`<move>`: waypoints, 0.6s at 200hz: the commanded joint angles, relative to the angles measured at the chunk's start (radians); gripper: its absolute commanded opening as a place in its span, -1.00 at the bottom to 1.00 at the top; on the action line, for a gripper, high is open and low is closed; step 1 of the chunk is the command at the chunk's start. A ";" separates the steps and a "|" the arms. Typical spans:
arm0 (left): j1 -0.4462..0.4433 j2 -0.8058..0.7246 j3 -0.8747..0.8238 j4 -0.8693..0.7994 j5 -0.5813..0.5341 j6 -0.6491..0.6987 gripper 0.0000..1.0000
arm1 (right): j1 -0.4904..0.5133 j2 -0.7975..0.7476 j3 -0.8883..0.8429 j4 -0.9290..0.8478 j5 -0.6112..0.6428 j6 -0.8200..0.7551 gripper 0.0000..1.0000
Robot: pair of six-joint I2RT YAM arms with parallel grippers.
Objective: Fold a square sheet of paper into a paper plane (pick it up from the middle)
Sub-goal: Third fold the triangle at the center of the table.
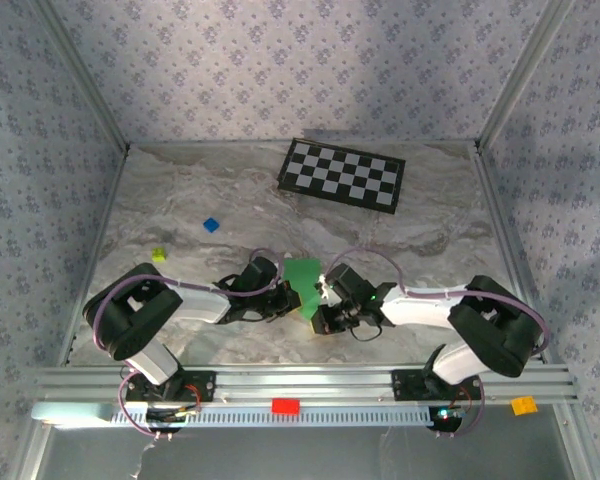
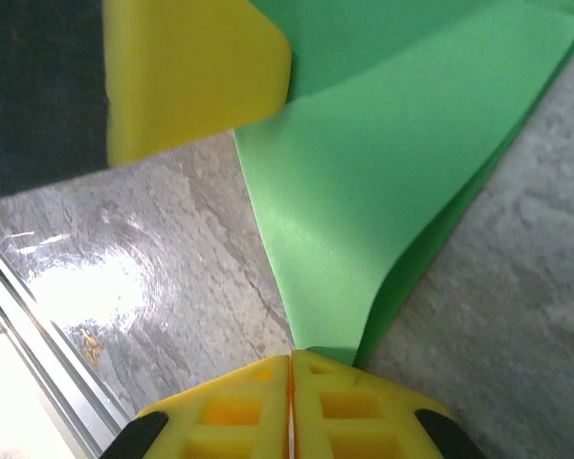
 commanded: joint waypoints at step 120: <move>0.003 0.017 -0.001 -0.066 -0.047 0.019 -1.00 | -0.055 0.021 0.136 -0.065 -0.058 0.030 -0.80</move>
